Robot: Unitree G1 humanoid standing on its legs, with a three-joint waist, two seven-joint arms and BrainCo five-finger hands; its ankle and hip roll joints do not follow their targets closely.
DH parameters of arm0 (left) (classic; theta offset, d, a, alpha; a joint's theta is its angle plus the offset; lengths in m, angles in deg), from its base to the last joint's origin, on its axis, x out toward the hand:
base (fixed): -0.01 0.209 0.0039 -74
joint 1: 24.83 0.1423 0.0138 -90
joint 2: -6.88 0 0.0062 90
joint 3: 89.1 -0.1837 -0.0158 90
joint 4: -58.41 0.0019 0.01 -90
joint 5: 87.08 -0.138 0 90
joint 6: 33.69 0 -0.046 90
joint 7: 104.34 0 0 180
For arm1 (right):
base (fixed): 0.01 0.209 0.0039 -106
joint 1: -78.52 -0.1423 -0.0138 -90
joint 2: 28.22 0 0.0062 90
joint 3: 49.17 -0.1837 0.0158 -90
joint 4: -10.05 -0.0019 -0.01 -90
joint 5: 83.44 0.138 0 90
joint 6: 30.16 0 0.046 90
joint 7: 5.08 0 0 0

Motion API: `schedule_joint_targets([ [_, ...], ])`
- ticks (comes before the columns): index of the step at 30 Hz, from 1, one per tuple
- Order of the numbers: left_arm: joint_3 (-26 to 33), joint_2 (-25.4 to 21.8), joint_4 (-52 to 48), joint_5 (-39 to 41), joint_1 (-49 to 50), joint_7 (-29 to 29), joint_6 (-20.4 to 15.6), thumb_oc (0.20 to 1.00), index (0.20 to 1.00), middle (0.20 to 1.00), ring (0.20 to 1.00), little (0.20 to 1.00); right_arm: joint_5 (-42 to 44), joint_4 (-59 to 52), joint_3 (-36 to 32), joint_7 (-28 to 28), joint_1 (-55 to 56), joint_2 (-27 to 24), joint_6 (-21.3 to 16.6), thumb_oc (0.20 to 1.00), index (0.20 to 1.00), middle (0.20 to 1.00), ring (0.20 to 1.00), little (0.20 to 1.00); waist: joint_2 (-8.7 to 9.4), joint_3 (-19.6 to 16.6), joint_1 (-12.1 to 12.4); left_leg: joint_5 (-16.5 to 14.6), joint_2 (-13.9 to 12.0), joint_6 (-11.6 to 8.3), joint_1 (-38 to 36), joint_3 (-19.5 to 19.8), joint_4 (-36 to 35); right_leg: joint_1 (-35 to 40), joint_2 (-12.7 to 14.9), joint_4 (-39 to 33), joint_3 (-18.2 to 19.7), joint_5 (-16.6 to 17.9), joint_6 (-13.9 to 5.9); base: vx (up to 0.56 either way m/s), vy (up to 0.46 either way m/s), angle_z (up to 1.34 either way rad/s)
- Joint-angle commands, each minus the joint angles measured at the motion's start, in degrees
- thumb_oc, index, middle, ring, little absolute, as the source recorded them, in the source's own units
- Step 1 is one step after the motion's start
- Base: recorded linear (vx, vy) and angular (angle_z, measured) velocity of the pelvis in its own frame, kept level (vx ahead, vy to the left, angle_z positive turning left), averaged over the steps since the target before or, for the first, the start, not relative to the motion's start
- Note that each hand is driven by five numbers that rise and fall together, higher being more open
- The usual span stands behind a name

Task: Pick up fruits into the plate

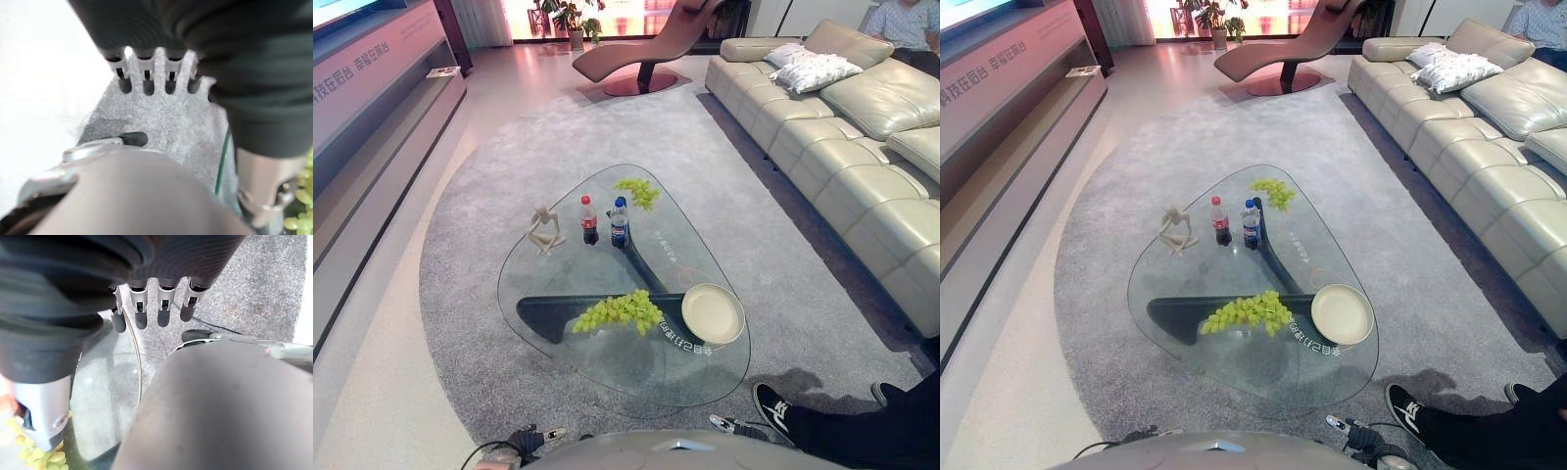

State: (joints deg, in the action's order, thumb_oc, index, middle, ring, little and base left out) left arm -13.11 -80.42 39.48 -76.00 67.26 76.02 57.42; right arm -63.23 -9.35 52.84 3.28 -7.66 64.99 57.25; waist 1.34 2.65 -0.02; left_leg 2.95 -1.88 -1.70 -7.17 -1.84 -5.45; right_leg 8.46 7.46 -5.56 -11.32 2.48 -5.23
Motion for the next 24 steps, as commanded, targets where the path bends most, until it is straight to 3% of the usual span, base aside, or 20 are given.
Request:
schedule_joint_targets([
  [1, -1.8, 0.7, 1.4, -3.3, -4.5, -1.7, 1.0, 1.000, 1.000, 1.000, 1.000, 1.000, 0.6, 2.2, 0.4, 1.2, -4.9, 0.9, -0.8, 1.000, 1.000, 1.000, 1.000, 1.000, -0.45, 4.5, 1.7, -6.6, -0.7, -0.33, -4.9, -3.9, 0.5, 0.7, 1.7, 2.4, 0.2, -1.0, -1.93, 0.00, 0.000, 0.00],
  [4, -1.5, 0.6, 1.6, -1.8, -4.4, -1.4, 0.4, 1.000, 1.000, 1.000, 1.000, 1.000, 0.5, 2.2, 0.5, 1.1, -4.9, 1.0, -0.9, 1.000, 1.000, 1.000, 1.000, 1.000, -0.48, 4.5, 1.6, -6.6, -0.7, -0.35, -4.9, -3.9, 0.5, 0.7, 1.7, 2.4, 0.3, -1.0, -1.94, 0.00, 0.000, 0.00],
  [6, -0.5, 0.6, 2.2, -1.5, -4.2, -1.8, 2.6, 1.000, 1.000, 1.000, 1.000, 1.000, 0.2, 2.3, 0.3, 1.3, -4.9, 1.0, -0.8, 1.000, 1.000, 1.000, 1.000, 1.000, -0.50, 4.4, 1.7, -6.6, -0.6, -0.31, -4.8, -3.8, 0.5, 0.6, 1.6, 2.4, 0.4, -1.0, -1.95, 0.00, 0.000, 0.00],
  [13, -0.4, 0.6, 2.9, -4.5, -4.3, -3.4, 4.7, 1.000, 1.000, 1.000, 1.000, 1.000, 0.1, 2.3, 0.6, 1.0, -4.8, 1.1, -0.9, 1.000, 1.000, 1.000, 1.000, 1.000, -0.65, 4.5, 1.6, -6.5, -0.6, -0.37, -4.6, -3.7, 0.5, 0.4, 1.7, 2.3, 0.4, -0.9, -1.96, 0.00, 0.000, 0.00],
  [24, -3.9, 0.8, 2.0, -9.3, -5.6, -6.2, 2.9, 1.000, 1.000, 1.000, 1.000, 1.000, 0.5, 2.0, 1.8, 0.8, -5.6, 0.8, -0.3, 1.000, 1.000, 1.000, 1.000, 1.000, -0.89, 5.8, 1.1, -6.5, -0.7, -0.45, -4.0, -4.2, 0.7, -0.7, 1.8, 2.2, 0.9, -0.5, -2.09, 0.00, 0.000, 0.00],
])
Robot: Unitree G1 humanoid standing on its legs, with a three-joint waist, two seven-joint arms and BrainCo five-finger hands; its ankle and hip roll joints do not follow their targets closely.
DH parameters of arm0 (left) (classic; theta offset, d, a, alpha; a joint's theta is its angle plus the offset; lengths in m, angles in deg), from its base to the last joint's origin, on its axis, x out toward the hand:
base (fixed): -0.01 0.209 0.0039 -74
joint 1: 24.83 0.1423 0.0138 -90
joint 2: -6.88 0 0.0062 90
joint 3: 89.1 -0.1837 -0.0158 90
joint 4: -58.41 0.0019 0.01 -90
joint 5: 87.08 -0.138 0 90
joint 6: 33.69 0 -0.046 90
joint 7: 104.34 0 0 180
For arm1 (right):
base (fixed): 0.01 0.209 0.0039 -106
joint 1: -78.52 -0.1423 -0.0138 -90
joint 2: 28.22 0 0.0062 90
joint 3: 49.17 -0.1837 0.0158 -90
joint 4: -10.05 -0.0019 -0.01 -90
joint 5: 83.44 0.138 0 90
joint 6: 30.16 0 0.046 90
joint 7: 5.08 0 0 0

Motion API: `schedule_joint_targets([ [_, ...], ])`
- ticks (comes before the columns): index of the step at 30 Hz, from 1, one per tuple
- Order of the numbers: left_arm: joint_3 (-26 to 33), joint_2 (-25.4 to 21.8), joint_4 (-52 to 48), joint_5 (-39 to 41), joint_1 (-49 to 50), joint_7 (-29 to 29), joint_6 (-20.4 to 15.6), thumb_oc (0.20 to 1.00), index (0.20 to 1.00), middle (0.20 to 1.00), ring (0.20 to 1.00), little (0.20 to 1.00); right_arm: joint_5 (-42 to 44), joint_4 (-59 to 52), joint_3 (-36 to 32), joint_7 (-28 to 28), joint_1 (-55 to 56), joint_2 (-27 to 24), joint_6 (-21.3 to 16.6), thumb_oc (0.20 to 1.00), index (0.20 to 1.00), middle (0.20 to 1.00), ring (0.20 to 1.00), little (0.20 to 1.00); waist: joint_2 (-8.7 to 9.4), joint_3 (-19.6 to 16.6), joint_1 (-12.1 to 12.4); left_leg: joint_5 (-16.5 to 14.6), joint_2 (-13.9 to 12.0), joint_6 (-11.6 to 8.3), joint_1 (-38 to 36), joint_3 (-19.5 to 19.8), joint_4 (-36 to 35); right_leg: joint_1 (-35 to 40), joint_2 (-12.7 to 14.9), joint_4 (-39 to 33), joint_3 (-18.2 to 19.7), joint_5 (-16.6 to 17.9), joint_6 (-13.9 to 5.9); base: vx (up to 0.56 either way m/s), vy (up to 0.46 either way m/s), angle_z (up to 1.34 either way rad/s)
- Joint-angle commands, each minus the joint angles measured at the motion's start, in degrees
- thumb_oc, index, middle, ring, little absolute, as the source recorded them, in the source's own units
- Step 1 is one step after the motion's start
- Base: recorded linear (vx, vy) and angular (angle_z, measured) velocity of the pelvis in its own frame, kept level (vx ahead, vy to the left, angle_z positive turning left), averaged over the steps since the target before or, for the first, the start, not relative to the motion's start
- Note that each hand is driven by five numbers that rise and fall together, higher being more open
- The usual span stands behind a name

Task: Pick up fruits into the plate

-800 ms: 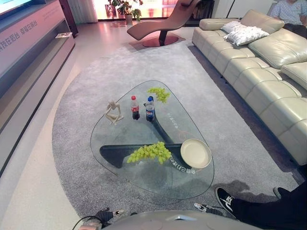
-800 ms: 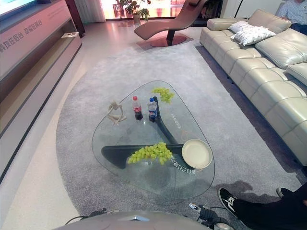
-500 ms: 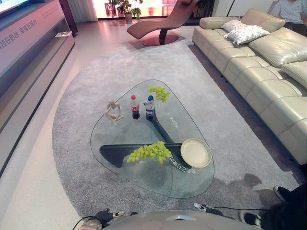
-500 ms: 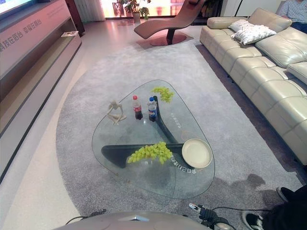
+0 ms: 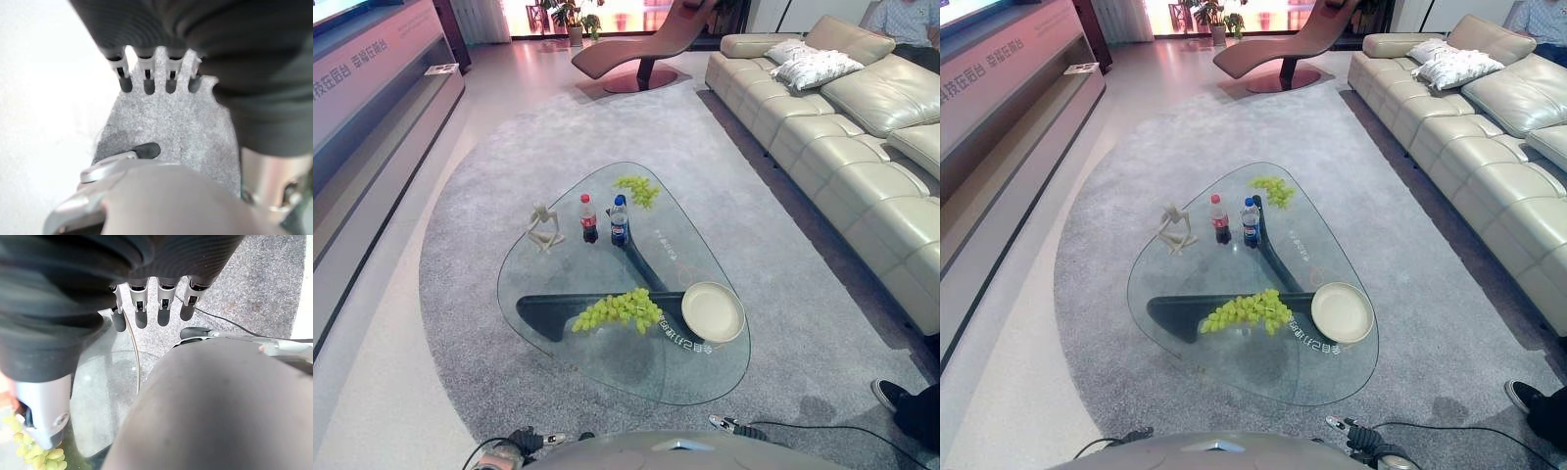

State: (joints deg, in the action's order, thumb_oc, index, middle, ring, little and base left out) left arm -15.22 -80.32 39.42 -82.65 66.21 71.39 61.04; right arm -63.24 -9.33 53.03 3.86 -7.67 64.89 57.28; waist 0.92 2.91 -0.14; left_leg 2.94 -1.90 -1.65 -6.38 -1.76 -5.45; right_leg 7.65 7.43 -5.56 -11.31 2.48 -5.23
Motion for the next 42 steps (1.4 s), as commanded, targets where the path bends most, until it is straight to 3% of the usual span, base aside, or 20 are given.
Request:
schedule_joint_targets([
  [1, -2.5, 0.7, 1.7, -2.6, -5.2, -2.2, -1.4, 1.000, 1.000, 1.000, 1.000, 1.000, 0.9, 2.1, 1.9, 0.1, -6.0, 0.7, -0.4, 1.000, 1.000, 1.000, 1.000, 1.000, -0.60, 6.0, 1.1, -6.4, -0.8, -0.54, -4.5, -4.4, 0.8, -0.3, 1.8, 2.3, 0.9, -0.5, -2.09, 0.00, 0.000, 0.00],
  [6, -4.1, 0.6, 0.1, -3.2, -6.2, -2.6, -2.5, 1.000, 1.000, 1.000, 1.000, 1.000, 1.2, 1.4, 2.3, 0.0, -6.5, 0.3, -0.3, 1.000, 1.000, 1.000, 1.000, 1.000, -0.97, 7.0, 0.6, -6.2, -0.9, -0.64, -3.6, -4.5, 1.0, -1.6, 1.7, 2.5, 1.4, -0.3, -2.13, -0.02, 0.000, -0.01],
  [10, -6.8, 0.1, -3.3, -0.5, -11.4, -6.0, -6.6, 1.000, 1.000, 1.000, 1.000, 1.000, 2.4, 0.1, 3.8, 0.5, -11.0, -2.2, -0.2, 1.000, 1.000, 1.000, 1.000, 1.000, -2.36, 10.7, -0.6, -5.2, -1.4, -0.97, -0.5, -5.0, 1.5, -5.9, 1.6, 3.8, 2.7, 0.1, -1.77, -0.13, 0.046, -0.15],
  [13, -8.4, -1.0, -7.9, -3.4, -14.2, -8.6, -7.7, 1.000, 1.000, 1.000, 1.000, 1.000, 2.7, -0.6, 4.2, 0.8, -13.3, -3.7, -0.1, 1.000, 1.000, 1.000, 1.000, 1.000, -3.45, 13.1, -1.3, -4.8, -1.1, -1.06, 0.9, -4.8, 1.6, -8.2, 1.5, 4.3, 3.6, 0.4, -1.44, -0.08, 0.058, 0.00],
  [19, -11.7, -5.4, -16.1, -2.4, -22.0, -13.8, -8.2, 1.000, 1.000, 1.000, 1.000, 1.000, 3.7, -2.3, 7.6, 0.6, -19.5, -6.8, -0.5, 1.000, 1.000, 1.000, 1.000, 1.000, -4.71, 18.9, -2.2, -3.4, -0.4, -1.03, 6.8, -4.0, 3.3, -14.5, 0.5, 6.7, 5.9, 0.6, -0.51, -0.11, 0.046, -0.10],
  [22, -12.2, -11.0, -19.8, -3.4, -27.3, -15.9, -7.9, 1.000, 1.000, 1.000, 1.000, 1.000, 6.2, -3.8, 8.4, 0.1, -22.6, -7.6, -1.3, 1.000, 1.000, 1.000, 1.000, 1.000, -4.89, 22.3, -2.6, -2.4, -0.3, -1.11, 10.2, -3.4, 4.3, -18.3, -0.4, 9.1, 6.7, 0.4, 0.17, -0.12, -0.015, -0.16],
  [27, -12.7, -18.8, -23.0, -4.5, -42.5, -17.0, -1.3, 1.000, 1.000, 1.000, 1.000, 1.000, 10.0, -6.9, 10.3, -2.0, -27.5, -6.9, -1.8, 1.000, 1.000, 1.000, 1.000, 1.000, -3.86, 26.9, -3.7, -1.7, -0.1, -0.99, 16.0, -3.2, 6.2, -24.5, -1.3, 11.3, 7.9, 1.1, 0.45, -0.11, -0.058, -0.10],
  [36, -17.1, -20.8, -21.2, -12.1, -59.5, -20.8, 9.2, 1.000, 1.000, 1.000, 1.000, 1.000, 13.2, -10.0, 12.8, -3.0, -30.3, -5.5, -2.2, 1.000, 1.000, 1.000, 1.000, 1.000, -1.13, 26.9, -5.6, -0.9, -0.1, -1.21, 27.4, -4.1, 10.1, -35.8, -2.4, 12.9, 8.5, 3.0, 0.29, -0.03, -0.059, -0.11],
  [42, -20.4, -21.4, -16.1, -14.5, -66.5, -23.4, 12.7, 1.000, 1.000, 1.000, 1.000, 1.000, 16.1, -12.9, 13.8, -3.5, -29.9, -6.0, -2.6, 1.000, 1.000, 1.000, 1.000, 1.000, 0.73, 26.9, -7.4, -0.3, -0.7, -1.82, 34.1, -4.6, 12.7, -42.4, -3.6, 15.2, 9.4, 3.3, 0.34, -0.04, -0.036, -0.14],
])
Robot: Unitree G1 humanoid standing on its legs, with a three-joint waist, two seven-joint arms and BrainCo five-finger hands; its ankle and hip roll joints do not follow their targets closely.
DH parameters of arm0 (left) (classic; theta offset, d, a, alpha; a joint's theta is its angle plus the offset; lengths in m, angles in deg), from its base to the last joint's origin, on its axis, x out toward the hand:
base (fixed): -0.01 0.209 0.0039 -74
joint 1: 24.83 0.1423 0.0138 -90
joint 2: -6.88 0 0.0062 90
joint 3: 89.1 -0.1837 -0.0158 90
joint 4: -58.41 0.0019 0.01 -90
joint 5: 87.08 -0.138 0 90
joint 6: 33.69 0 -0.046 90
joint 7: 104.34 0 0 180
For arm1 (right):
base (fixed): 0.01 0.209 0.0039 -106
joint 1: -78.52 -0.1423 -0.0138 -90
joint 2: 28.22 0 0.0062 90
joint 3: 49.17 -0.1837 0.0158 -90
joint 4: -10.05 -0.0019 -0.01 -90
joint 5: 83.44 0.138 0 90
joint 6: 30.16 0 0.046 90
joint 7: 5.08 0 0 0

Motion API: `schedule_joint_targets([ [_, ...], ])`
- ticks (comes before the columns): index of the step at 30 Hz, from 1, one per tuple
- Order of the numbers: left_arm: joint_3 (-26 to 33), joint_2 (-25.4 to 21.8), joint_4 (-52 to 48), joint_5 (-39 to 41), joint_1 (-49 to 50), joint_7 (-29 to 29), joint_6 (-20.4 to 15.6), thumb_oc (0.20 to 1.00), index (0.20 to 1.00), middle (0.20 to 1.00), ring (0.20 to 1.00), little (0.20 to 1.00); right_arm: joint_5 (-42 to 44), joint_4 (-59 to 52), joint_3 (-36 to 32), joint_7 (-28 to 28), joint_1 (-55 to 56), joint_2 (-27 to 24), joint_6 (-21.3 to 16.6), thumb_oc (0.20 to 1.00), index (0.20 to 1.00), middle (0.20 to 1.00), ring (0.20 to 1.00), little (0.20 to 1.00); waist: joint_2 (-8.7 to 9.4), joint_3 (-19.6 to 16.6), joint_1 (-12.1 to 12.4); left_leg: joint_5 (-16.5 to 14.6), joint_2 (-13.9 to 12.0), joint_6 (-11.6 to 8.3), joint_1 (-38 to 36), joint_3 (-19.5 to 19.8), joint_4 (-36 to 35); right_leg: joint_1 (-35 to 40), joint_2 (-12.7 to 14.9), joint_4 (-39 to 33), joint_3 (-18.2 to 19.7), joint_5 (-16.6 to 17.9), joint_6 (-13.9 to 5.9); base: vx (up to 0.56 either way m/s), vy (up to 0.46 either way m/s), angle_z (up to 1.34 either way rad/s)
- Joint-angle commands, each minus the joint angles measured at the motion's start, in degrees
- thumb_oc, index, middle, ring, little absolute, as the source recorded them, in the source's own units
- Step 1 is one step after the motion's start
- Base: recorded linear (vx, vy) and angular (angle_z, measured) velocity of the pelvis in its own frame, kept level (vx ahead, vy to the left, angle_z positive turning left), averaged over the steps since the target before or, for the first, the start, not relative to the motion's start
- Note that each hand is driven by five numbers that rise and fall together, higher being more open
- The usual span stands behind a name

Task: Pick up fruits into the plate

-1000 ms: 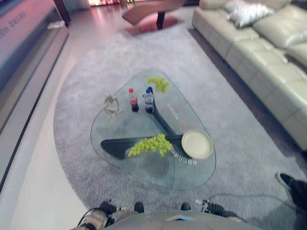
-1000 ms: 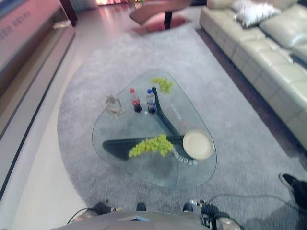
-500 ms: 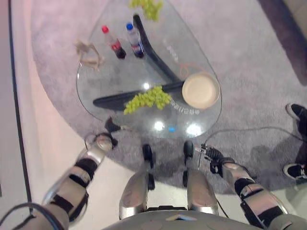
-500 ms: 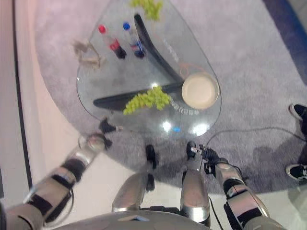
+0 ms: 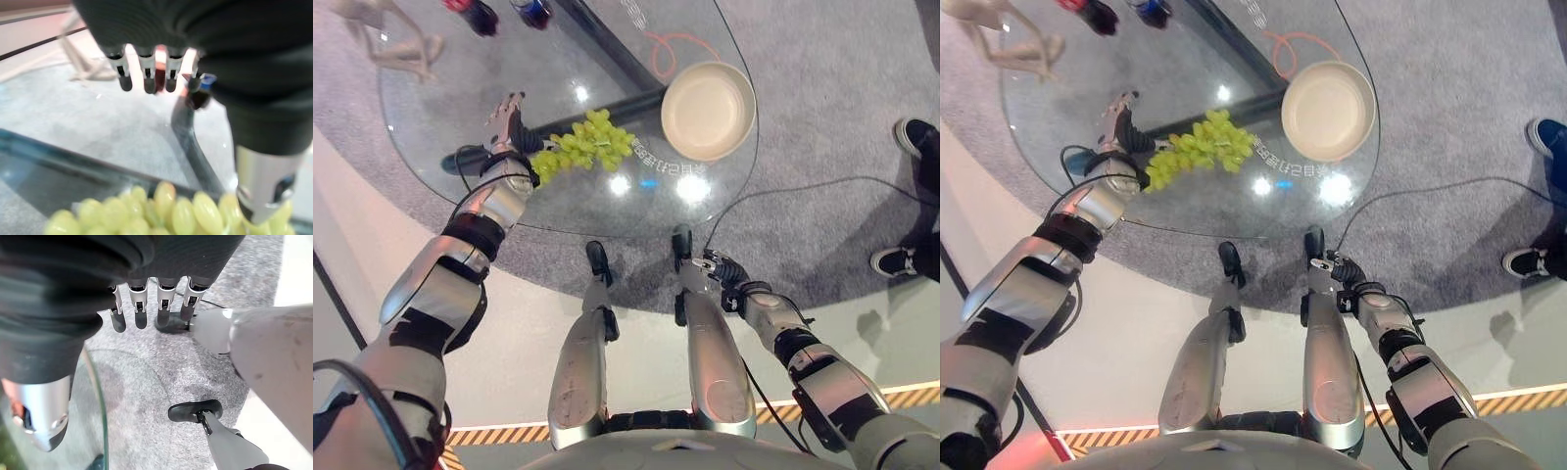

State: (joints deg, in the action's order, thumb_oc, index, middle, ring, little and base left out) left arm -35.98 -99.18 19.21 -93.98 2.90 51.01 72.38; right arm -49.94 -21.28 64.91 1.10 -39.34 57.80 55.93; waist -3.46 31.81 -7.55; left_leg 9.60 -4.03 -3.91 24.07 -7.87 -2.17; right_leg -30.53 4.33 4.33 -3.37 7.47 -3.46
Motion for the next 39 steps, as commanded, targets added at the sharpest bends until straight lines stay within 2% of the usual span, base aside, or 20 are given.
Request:
schedule_joint_targets([
  [1, -0.5, -2.5, 5.7, -3.6, -4.9, -2.9, 1.8, 1.000, 1.000, 1.000, 1.000, 1.000, 4.0, -1.3, 1.9, -0.5, 1.9, 1.0, -1.6, 1.000, 1.000, 1.000, 1.000, 1.000, 5.54, -2.0, -0.4, -6.8, 1.2, 0.36, 5.0, 1.3, 9.9, -5.6, -0.9, 5.8, 1.5, -1.8, -1.35, -0.03, -0.090, -0.08],
  [10, -5.5, -1.7, 12.0, -8.3, -12.3, 0.0, 4.9, 1.000, 1.000, 1.000, 1.000, 1.000, 9.5, -6.1, 1.9, -0.3, 2.5, 0.9, -3.6, 1.000, 1.000, 1.000, 1.000, 1.000, 7.73, -2.0, -2.9, -6.9, 1.0, -0.09, 12.5, 1.7, 13.4, -12.7, -2.9, 8.1, 2.7, -1.4, -0.81, -0.01, -0.082, -0.02],
  [14, -8.4, -1.1, 15.7, -12.0, -14.7, 4.1, 8.4, 1.000, 1.000, 1.000, 1.000, 1.000, 12.6, -8.6, 1.6, 0.2, 2.4, 0.8, -4.6, 1.000, 1.000, 1.000, 1.000, 1.000, 8.22, -2.0, -4.2, -6.9, 1.2, -0.33, 15.8, 1.6, 14.9, -15.7, -3.4, 8.5, 3.2, -0.8, -0.72, -0.02, -0.033, -0.02],
  [18, -9.9, -0.8, 17.0, -15.2, -14.8, 7.9, 8.8, 1.000, 1.000, 1.000, 1.000, 1.000, 13.4, -9.7, 1.5, 0.6, 2.1, 1.0, -4.7, 1.000, 1.000, 1.000, 1.000, 1.000, 8.52, -2.0, -4.7, -7.0, 1.4, -0.39, 17.5, 1.5, 15.4, -17.1, -3.6, 8.1, 3.5, -0.2, -0.67, -0.03, -0.038, -0.03],
  [23, -10.4, -0.7, 16.4, -16.9, -13.1, 8.9, 8.5, 1.000, 1.000, 1.000, 1.000, 1.000, 13.9, -9.9, 1.1, 1.0, 2.3, 1.1, -5.0, 1.000, 1.000, 1.000, 1.000, 1.000, 8.12, -2.0, -4.6, -6.9, 1.5, -0.41, 18.5, 1.3, 15.2, -18.2, -3.6, 7.8, 3.7, 0.0, -0.67, -0.01, -0.002, 0.00],
  [32, -11.4, -1.7, 18.0, -22.1, -10.8, 12.8, 13.6, 1.000, 1.000, 1.000, 1.000, 1.000, 17.1, -10.9, -0.3, 1.2, 1.7, 0.8, -5.6, 1.000, 1.000, 1.000, 1.000, 1.000, 7.10, -2.0, -4.3, -6.4, 2.0, -0.63, 20.3, 1.2, 14.5, -19.8, -3.2, 7.0, 3.7, 0.8, -1.03, -0.02, 0.023, 0.01],
  [33, -11.6, -1.8, 18.1, -22.7, -10.7, 12.9, 13.6, 0.642, 0.642, 0.642, 0.642, 0.642, 17.2, -11.0, -0.5, 1.1, 1.7, 0.9, -5.8, 1.000, 1.000, 1.000, 1.000, 1.000, 7.09, -2.0, -4.3, -6.4, 2.0, -0.62, 20.5, 1.2, 14.5, -19.9, -3.1, 6.9, 3.7, 0.9, -1.04, 0.00, 0.000, 0.00],
  [34, -11.7, -1.9, 18.2, -23.2, -10.7, 13.1, 13.3, 0.231, 0.231, 0.231, 0.231, 0.231, 17.4, -11.2, -0.6, 1.2, 1.7, 0.9, -5.9, 1.000, 1.000, 1.000, 1.000, 1.000, 7.11, -2.0, -4.3, -6.4, 2.0, -0.62, 20.6, 1.2, 14.5, -20.0, -3.1, 6.8, 3.8, 0.9, -1.06, 0.00, 0.000, 0.00],
  [35, -11.8, -1.8, 18.2, -24.4, -11.0, 14.6, 13.1, 0.200, 0.200, 0.200, 0.200, 0.200, 17.9, -11.7, -0.7, 1.0, 1.6, 1.2, -5.9, 1.000, 1.000, 1.000, 1.000, 1.000, 7.27, -2.0, -4.4, -6.4, 2.0, -0.61, 21.0, 1.1, 14.3, -20.3, -3.1, 6.6, 3.8, 1.0, -1.09, 0.00, 0.000, 0.00],
  [39, -12.4, -1.6, 17.9, -23.8, -11.3, 14.0, 11.8, 0.200, 0.200, 0.200, 0.200, 0.200, 18.3, -12.2, -0.5, 0.9, 1.2, 1.5, -6.1, 1.000, 1.000, 1.000, 1.000, 1.000, 7.55, -2.0, -4.2, -6.2, 2.1, -0.60, 21.3, 1.1, 13.7, -20.5, -3.3, 5.9, 3.7, 1.4, -1.16, 0.00, 0.000, 0.00],
])
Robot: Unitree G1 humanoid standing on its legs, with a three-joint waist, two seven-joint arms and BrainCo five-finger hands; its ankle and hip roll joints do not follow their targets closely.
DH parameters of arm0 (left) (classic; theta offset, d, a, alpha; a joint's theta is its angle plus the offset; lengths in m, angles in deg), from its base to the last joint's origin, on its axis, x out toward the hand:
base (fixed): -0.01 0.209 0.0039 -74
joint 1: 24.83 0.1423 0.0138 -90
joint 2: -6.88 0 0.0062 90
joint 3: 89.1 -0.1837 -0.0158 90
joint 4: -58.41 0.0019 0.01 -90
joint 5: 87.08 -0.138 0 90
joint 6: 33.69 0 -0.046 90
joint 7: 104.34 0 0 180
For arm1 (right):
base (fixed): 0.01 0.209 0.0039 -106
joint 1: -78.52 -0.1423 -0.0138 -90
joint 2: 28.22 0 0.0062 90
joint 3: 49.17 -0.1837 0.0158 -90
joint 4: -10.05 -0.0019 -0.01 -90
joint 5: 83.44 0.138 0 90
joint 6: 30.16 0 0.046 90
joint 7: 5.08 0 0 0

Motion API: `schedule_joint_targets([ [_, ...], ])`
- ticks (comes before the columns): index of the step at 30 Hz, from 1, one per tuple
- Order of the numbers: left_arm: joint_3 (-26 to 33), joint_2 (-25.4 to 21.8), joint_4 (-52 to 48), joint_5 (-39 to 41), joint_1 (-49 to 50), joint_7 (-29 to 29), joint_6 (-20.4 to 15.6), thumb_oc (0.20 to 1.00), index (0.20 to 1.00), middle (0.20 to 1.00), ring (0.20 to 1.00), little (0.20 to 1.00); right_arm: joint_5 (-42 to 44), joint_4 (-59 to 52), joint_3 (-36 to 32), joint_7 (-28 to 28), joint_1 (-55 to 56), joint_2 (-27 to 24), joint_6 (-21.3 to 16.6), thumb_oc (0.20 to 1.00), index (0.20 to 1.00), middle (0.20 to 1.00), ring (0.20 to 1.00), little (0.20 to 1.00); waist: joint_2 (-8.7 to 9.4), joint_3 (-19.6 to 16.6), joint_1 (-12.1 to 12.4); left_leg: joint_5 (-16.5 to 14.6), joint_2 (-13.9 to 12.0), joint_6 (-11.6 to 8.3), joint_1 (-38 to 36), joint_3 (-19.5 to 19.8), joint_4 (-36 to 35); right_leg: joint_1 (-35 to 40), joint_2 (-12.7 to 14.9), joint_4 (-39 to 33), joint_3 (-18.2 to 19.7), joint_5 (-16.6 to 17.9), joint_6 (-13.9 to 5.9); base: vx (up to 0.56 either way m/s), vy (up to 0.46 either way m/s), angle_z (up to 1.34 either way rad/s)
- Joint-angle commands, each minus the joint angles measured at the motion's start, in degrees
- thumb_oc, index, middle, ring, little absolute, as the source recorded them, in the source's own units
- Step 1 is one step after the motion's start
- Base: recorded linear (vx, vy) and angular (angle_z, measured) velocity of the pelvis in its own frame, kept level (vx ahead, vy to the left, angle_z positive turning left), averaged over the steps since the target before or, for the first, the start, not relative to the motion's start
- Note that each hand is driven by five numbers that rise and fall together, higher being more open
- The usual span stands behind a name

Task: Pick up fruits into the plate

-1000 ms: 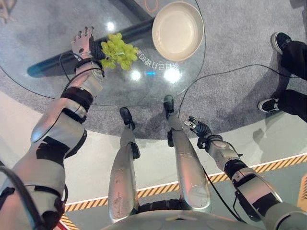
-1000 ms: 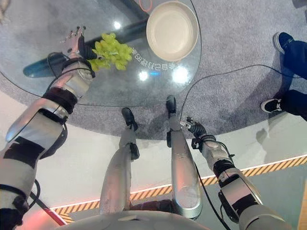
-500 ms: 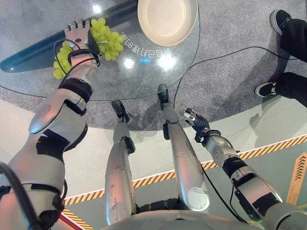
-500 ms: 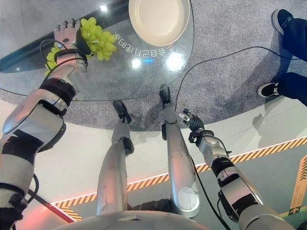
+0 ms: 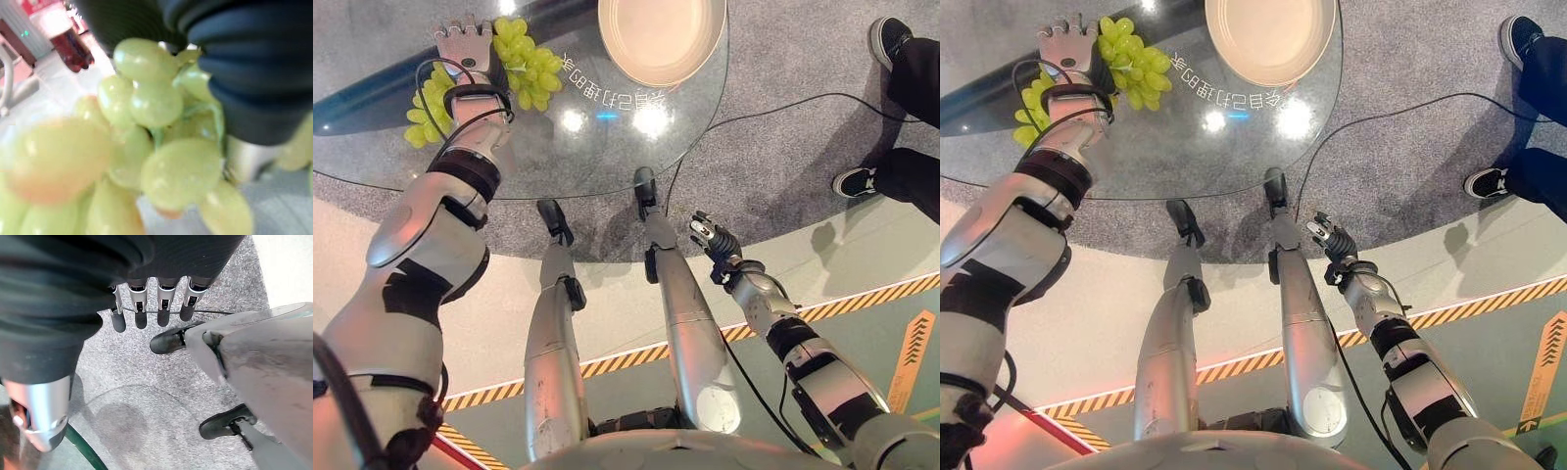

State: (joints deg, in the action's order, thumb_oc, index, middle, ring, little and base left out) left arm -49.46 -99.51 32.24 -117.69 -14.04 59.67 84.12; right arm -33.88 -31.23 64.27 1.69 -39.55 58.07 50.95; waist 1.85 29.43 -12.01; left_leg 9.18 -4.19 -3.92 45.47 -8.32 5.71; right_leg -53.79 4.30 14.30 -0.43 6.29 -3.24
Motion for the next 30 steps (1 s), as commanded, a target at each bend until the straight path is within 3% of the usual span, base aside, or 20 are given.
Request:
schedule_joint_targets([
  [1, 0.7, -1.3, 4.7, 0.1, 5.4, 5.0, -0.1, 0.200, 0.200, 0.200, 0.200, 0.200, 2.3, -2.2, 0.2, 0.2, 1.3, 1.3, -1.1, 1.000, 1.000, 1.000, 1.000, 1.000, 2.29, 0.4, 0.3, -5.9, 2.3, -0.59, -0.1, 1.6, 5.8, 2.9, -3.2, -4.2, 0.7, 2.6, -1.40, 0.00, 0.000, 0.00],
  [11, 0.8, -1.5, 1.9, 0.6, 5.2, 3.1, -1.2, 0.200, 0.200, 0.200, 0.200, 0.200, 2.5, -2.2, -0.3, 0.5, 1.6, 1.1, -1.1, 1.000, 1.000, 1.000, 1.000, 1.000, 2.06, 0.4, 0.9, -5.9, 2.8, -0.36, -1.0, 2.0, 5.9, 4.0, -3.2, -3.9, 0.2, 2.3, -1.46, 0.00, 0.003, 0.01],
  [17, 2.2, -1.7, 0.0, 5.0, 7.0, 0.2, -4.0, 0.200, 0.200, 0.200, 0.200, 0.200, 1.7, -2.5, -0.5, 0.5, 2.5, 1.1, -1.7, 1.000, 1.000, 1.000, 1.000, 1.000, 1.86, 0.4, 1.6, -6.0, 2.9, -0.19, -2.9, 2.4, 5.7, 5.9, -2.9, -3.5, -0.3, 1.7, -1.42, 0.00, 0.000, 0.00],
  [21, 5.6, -1.6, -2.5, 14.4, 9.0, -3.1, -9.8, 0.200, 0.200, 0.200, 0.200, 0.200, 1.0, -3.1, -0.9, 1.1, 3.0, 1.1, -3.0, 1.000, 1.000, 1.000, 1.000, 1.000, 1.43, 0.4, 2.7, -6.2, 3.0, 0.10, -6.1, 2.6, 4.6, 9.0, -2.5, -3.5, -0.9, 1.0, -1.55, 0.00, 0.000, 0.00],
  [22, 7.2, -1.7, -4.2, 17.9, 10.5, -4.2, -12.9, 0.200, 0.200, 0.200, 0.200, 0.200, 1.0, -4.4, -1.0, 1.1, 3.4, 1.1, -3.5, 1.000, 1.000, 1.000, 1.000, 1.000, 1.19, 0.4, 3.2, -6.3, 3.1, 0.21, -7.9, 2.9, 4.2, 10.6, -2.3, -3.4, -1.2, 0.5, -1.57, 0.01, 0.028, 0.03],
  [26, 11.1, -2.4, -9.3, 22.2, 14.4, -4.2, -19.2, 0.200, 0.200, 0.200, 0.200, 0.200, 0.3, -8.7, -1.7, 1.1, 4.7, 0.8, -4.7, 1.000, 1.000, 1.000, 1.000, 1.000, 0.46, 0.4, 4.7, -6.7, 3.4, 0.52, -13.1, 3.6, 3.0, 15.6, -1.6, -3.1, -2.1, -1.0, -1.79, 0.01, 0.030, 0.07],
  [30, 14.9, -3.2, -16.2, 25.9, 18.9, -2.8, -22.9, 0.200, 0.200, 0.200, 0.200, 0.200, -1.5, -13.6, -3.0, 0.6, 6.1, 0.7, -5.3, 1.000, 1.000, 1.000, 1.000, 1.000, -0.31, 0.4, 6.2, -7.1, 3.6, 0.85, -18.9, 4.6, 1.4, 21.1, -0.9, -2.7, -3.0, -2.4, -2.25, 0.03, 0.026, 0.08],
])
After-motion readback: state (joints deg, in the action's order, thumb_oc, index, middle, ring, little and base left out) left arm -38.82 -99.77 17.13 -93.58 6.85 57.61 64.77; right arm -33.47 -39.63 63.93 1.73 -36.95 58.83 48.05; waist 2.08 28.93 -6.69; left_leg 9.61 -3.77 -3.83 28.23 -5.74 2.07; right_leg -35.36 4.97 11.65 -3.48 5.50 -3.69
